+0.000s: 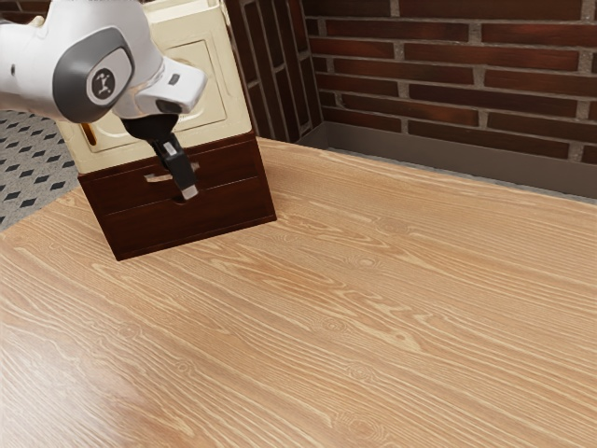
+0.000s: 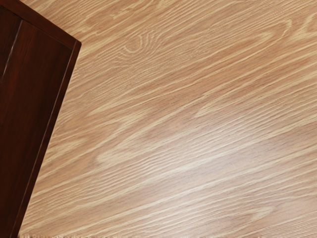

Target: Pull the drawer handle with one arm to open the drawer

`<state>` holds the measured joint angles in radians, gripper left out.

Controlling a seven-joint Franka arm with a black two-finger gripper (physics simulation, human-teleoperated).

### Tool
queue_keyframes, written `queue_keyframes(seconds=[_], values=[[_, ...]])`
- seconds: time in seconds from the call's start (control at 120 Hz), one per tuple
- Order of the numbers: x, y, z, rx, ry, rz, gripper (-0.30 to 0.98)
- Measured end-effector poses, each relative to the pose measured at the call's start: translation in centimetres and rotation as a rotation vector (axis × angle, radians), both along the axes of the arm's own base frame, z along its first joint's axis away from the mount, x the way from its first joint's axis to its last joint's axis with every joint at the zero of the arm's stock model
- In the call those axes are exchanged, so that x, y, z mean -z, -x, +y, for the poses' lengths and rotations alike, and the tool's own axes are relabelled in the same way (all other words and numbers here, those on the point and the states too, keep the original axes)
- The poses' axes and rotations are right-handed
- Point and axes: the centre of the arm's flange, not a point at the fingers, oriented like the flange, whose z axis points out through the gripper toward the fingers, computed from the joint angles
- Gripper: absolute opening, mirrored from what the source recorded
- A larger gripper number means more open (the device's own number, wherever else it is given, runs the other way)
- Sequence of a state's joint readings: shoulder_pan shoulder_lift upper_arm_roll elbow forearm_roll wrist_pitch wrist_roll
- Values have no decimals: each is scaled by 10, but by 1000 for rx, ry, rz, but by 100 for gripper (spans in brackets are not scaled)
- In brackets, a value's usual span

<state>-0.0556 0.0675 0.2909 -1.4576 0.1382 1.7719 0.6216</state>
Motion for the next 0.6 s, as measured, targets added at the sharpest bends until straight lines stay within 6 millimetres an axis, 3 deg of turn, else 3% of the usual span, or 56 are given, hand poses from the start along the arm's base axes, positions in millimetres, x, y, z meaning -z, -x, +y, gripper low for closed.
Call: queue_keyframes(seconds=[0.133,0.317,0.442,0.6], values=[[6,2,40,-11,-26,-7,69],[24,-11,51,33,-53,9,69],[33,-13,74,39,-66,13,69],[45,-24,88,67,-88,19,69]])
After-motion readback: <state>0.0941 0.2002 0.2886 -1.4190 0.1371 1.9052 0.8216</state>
